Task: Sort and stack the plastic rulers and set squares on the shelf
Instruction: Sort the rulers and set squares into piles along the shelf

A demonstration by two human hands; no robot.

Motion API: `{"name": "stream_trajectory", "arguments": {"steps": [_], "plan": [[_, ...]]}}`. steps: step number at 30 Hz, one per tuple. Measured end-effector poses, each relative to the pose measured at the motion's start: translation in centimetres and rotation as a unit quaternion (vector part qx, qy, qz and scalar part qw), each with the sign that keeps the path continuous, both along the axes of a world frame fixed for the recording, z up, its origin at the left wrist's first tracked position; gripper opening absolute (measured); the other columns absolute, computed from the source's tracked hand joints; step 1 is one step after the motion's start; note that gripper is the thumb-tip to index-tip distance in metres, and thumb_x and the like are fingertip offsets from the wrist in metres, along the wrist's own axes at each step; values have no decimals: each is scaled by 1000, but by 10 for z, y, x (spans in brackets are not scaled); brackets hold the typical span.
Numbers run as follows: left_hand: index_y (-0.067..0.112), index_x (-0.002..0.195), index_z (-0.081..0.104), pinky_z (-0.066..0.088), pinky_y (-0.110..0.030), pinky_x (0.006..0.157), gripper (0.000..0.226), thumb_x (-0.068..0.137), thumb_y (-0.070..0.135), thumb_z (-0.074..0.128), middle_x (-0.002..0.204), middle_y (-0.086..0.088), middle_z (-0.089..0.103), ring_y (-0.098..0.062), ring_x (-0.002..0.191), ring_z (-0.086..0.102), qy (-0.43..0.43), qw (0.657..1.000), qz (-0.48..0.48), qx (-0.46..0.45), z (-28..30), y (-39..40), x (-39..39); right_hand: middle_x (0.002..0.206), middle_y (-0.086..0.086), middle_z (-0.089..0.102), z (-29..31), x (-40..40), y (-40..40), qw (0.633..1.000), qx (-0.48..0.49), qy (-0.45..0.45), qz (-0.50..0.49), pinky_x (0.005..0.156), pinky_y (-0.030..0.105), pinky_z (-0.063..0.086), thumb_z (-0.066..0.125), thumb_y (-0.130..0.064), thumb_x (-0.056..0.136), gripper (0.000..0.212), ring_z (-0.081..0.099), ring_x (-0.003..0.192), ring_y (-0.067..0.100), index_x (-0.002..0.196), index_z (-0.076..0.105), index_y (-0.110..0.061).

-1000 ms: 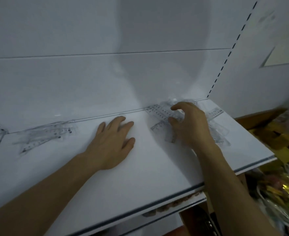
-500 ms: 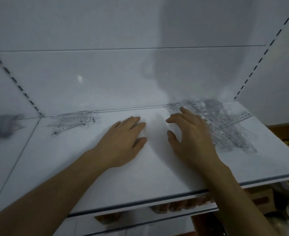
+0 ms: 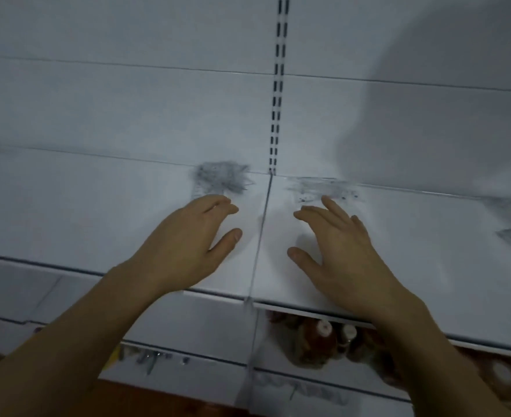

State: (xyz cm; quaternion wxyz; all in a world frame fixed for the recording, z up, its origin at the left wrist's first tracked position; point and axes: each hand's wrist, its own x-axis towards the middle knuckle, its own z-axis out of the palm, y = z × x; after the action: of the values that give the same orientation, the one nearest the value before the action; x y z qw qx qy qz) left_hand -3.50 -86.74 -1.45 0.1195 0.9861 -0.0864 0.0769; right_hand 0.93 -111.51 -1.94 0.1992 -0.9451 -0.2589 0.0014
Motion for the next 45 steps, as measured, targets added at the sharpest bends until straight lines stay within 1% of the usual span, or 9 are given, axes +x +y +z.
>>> {"name": "stream_trajectory", "arguments": {"steps": [7, 14, 19, 22, 28, 33, 38, 42, 45], "plan": [[15, 151, 39, 24, -31, 116, 88, 85, 70, 17, 158, -6, 36, -21, 144, 35, 19, 989, 141, 31, 2, 190, -78, 165, -13, 16, 16, -36, 175, 987, -31, -23, 156, 126, 41, 9, 43, -55, 100, 71, 1, 153, 5, 159, 16, -28], [13, 157, 19, 19, -43, 123, 75, 100, 59, 31, 165, -9, 15, -23, 152, 14, 47, 958, 272, 75, 29, 338, -147, 168, -5, 4, 51, -53, 332, 949, -103, -74, 287, 119, 20, -3, 35, -57, 101, 78, 3, 153, 9, 161, 0, -20], [16, 157, 19, 19, -41, 121, 73, 100, 58, 34, 165, -8, 16, -24, 152, 15, 44, 938, 337, 71, 30, 407, -186, 167, -2, 10, 64, -65, 439, 913, -132, -90, 376, 112, 13, 3, 37, -55, 102, 78, 10, 152, 11, 160, 2, -17], [19, 158, 18, 20, -41, 121, 72, 99, 59, 33, 166, -5, 15, -22, 152, 15, 52, 928, 366, 58, 26, 440, -199, 164, -3, 20, 66, -66, 498, 900, -130, -82, 408, 114, 17, 14, 40, -55, 101, 75, 20, 149, 12, 159, 9, -17], [22, 156, 24, 25, -44, 119, 70, 99, 59, 38, 164, 0, 21, -20, 151, 18, 62, 915, 395, 56, 20, 525, -193, 166, -4, 16, 53, -42, 599, 893, -129, -67, 426, 116, 22, 18, 41, -55, 101, 76, 19, 150, 12, 159, 10, -17], [23, 156, 22, 26, -49, 120, 69, 99, 57, 39, 165, 0, 20, -22, 151, 18, 104, 910, 399, 49, 33, 596, -163, 156, -3, 33, 49, -10, 668, 897, -118, -42, 423, 114, 35, 33, 44, -54, 100, 67, 34, 141, 16, 154, 25, -18], [20, 155, 25, 30, -45, 119, 68, 99, 56, 40, 162, 0, 27, -22, 147, 27, 97, 913, 393, 55, 34, 661, -139, 157, -4, 31, 39, 25, 734, 898, -110, -52, 422, 115, 43, 34, 46, -56, 99, 72, 34, 141, 19, 157, 19, -24], [19, 156, 20, 26, -45, 120, 69, 100, 56, 35, 164, -3, 21, -22, 150, 21, 132, 922, 360, 59, 19, 706, -118, 158, -3, 30, 25, 38, 768, 910, -126, -35, 394, 114, 45, 35, 47, -56, 98, 73, 35, 141, 20, 158, 19, -25], [13, 152, 32, 33, -48, 115, 79, 92, 63, 19, 156, -8, 35, -26, 144, 30, 107, 934, 334, 72, 19, 743, -93, 153, -3, 35, 25, 46, 791, 922, -142, -32, 358, 110, 45, 38, 47, -55, 99, 70, 38, 137, 22, 157, 20, -26]]}}
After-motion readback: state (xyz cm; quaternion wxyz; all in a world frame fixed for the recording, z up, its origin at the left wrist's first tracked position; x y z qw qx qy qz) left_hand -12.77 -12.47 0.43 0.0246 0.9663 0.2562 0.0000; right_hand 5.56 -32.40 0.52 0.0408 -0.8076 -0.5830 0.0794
